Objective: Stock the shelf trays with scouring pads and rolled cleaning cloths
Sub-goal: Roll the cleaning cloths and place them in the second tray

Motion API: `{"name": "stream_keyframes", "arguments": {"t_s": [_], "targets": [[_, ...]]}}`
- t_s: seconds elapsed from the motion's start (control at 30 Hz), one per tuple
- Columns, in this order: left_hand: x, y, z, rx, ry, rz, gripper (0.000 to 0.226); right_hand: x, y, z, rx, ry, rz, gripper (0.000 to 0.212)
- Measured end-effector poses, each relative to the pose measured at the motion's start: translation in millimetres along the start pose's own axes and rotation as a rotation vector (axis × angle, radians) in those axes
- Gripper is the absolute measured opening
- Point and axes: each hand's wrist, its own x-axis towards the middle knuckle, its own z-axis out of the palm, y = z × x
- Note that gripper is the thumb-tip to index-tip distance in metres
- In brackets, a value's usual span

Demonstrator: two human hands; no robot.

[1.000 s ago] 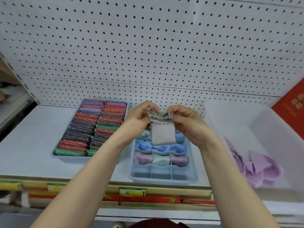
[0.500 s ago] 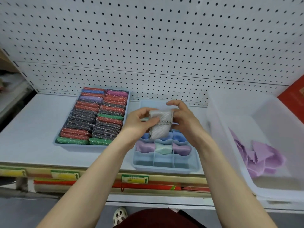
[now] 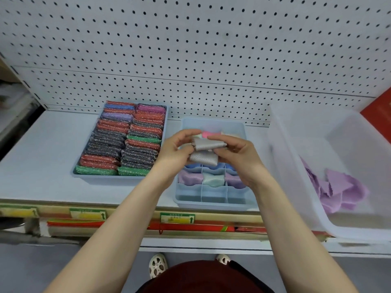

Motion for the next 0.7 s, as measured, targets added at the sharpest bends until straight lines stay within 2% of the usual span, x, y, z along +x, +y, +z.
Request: {"name": "stream_keyframes", "arguments": {"t_s": [0.1, 0.17, 0.23, 0.33, 0.37, 0.43, 0.53, 0.7], "targets": [[-4, -3, -5, -0.122, -0.045, -0.170, 0.024, -6, 0, 3, -0.176, 0.031, -0.117, 0.043], [-8, -10, -8, -0.088, -0.052, -0.126, 0.028, -10, 4, 8, -0.340, 0.013, -0.151, 0.054], [-10, -16, -13, -0.053, -0.033, -0.077, 0.034, -13, 8, 11, -0.289, 0.002, -0.076, 0.062], [-13, -21, -20, -0.033, -0.045, -0.051, 0.036, -18, 4, 16, 0.018, 0.003, 0.108, 0.042], [-14, -22, -22, -0.026, -0.065, -0.032, 0.036, -21, 3, 17, 0.080, -0.011, 0.157, 0.033], [-16, -26, -28, -0.013, -0.106, 0.007, 0.037, -26, 4, 21, 0.120, -0.067, 0.204, 0.030], [-18, -33, -35, 0.071, -0.134, 0.038, 0.038, -32, 10, 27, 0.058, -0.099, 0.204, 0.024], [-24, -49, -44, 0.475, -0.062, 0.173, 0.039, -37, 24, 26, -0.229, -0.023, 0.167, 0.025]]}}
